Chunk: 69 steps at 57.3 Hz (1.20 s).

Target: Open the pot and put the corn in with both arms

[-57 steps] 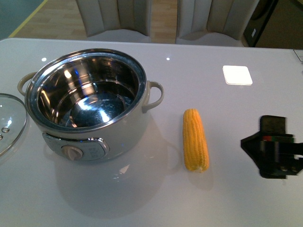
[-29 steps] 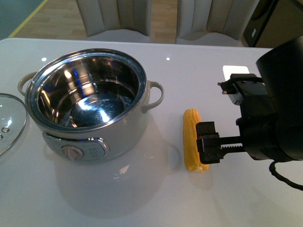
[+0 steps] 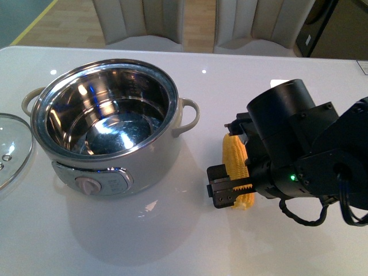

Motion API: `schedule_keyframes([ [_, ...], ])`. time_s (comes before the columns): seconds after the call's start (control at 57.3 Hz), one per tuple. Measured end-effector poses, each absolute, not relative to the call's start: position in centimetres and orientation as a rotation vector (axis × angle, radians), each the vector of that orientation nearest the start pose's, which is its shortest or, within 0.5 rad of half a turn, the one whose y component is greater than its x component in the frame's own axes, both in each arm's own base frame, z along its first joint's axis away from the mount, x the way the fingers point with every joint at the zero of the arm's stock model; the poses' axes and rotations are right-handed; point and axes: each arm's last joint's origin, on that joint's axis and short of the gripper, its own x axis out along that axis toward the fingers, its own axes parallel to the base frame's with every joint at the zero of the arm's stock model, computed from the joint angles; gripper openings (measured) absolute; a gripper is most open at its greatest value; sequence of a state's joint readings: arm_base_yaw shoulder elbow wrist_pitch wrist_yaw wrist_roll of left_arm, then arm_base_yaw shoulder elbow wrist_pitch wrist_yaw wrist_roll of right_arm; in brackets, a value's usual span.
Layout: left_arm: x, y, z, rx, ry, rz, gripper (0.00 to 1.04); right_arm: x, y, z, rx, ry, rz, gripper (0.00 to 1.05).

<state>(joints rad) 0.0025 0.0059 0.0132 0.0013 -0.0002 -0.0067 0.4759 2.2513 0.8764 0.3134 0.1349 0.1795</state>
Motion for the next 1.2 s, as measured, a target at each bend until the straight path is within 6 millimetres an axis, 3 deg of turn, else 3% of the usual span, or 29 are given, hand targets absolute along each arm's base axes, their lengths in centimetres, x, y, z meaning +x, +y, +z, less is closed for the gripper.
schedule_keyframes([
  [0.122, 9.7, 0.0, 16.8, -0.007, -0.009, 0.003, 0.98, 31.0, 15.6, -0.9, -0.174, 1.038, 0.22, 0.96],
  [0.453, 9.7, 0.0, 16.8, -0.007, -0.009, 0.003, 0.98, 31.2, 16.0, -1.3, -0.179, 1.043, 0.227, 0.49],
  [0.733, 9.7, 0.0, 16.8, -0.007, -0.009, 0.003, 0.98, 30.3, 15.1, -0.3, -0.156, 1.049, 0.228, 0.29],
  [0.924, 9.7, 0.0, 16.8, -0.007, -0.009, 0.003, 0.98, 30.4, 12.8, 3.6, -0.009, 0.994, 0.233, 0.24],
  [1.064, 9.7, 0.0, 16.8, -0.007, -0.009, 0.003, 0.98, 30.8, 11.0, 7.7, 0.119, 0.92, 0.233, 0.23],
  [1.203, 9.7, 0.0, 16.8, -0.007, -0.009, 0.003, 0.98, 31.1, 10.8, 12.0, 0.24, 0.836, 0.27, 0.23],
])
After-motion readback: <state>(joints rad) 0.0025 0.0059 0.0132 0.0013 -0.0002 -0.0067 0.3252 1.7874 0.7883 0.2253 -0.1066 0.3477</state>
